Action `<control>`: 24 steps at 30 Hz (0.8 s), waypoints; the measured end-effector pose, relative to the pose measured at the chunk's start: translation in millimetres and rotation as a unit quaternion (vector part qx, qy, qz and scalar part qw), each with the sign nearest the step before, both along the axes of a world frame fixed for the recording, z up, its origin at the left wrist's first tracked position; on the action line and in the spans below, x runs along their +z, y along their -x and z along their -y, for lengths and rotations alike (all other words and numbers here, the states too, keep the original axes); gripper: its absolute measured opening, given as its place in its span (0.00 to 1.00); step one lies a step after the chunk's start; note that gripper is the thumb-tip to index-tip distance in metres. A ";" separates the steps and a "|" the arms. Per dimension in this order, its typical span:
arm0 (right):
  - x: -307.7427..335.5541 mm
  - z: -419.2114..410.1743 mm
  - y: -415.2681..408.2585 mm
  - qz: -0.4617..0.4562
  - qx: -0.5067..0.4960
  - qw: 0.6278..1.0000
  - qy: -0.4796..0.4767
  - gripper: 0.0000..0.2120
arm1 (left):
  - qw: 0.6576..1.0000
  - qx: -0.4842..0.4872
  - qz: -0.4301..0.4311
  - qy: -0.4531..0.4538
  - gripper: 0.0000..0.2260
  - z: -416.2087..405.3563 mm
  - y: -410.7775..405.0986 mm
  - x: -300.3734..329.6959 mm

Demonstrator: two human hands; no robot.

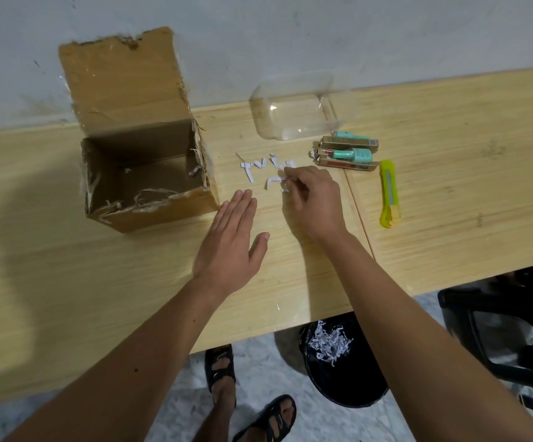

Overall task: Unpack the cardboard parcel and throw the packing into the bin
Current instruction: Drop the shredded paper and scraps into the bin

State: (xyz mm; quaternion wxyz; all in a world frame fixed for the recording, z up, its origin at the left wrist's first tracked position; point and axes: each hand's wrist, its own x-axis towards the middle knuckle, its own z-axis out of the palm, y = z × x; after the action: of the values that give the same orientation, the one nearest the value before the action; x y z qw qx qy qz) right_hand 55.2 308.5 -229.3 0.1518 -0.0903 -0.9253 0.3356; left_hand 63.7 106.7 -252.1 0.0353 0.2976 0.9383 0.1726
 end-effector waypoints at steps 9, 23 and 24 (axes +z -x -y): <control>2.6 -16.4 -0.5 0.019 0.012 1.000 0.014 0.17 | 1.000 0.003 0.005 -0.018 0.29 -5.2 -5.7 0.9; 8.3 -7.3 47.3 0.085 0.190 0.978 0.011 0.28 | 0.996 0.041 0.030 -0.070 0.28 -1.3 3.0 6.9; 7.5 -6.6 49.5 0.084 0.199 0.976 0.002 0.26 | 0.996 0.042 0.031 -0.075 0.28 0.0 3.6 7.2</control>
State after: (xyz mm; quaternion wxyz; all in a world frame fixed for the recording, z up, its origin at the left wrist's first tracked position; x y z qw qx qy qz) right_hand 5.8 315.1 -221.8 0.0031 0.0673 -0.9333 0.3526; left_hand 60.1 106.7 -244.9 0.0344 0.2547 0.9327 0.2532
